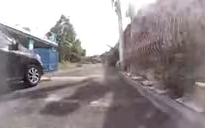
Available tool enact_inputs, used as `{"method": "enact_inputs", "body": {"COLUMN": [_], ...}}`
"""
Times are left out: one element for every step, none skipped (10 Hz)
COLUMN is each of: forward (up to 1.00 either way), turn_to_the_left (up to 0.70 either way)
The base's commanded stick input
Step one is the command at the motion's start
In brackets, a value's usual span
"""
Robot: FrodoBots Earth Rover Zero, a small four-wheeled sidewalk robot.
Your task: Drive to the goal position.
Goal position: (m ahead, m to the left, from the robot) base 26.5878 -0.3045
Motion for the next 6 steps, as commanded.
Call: {"method": "enact_inputs", "body": {"forward": [0.85, 0.85, 0.85, 0.85, 0.85, 0.85], "turn_to_the_left": [0.0, 0.0, 0.04, 0.16, 0.11, 0.0]}}
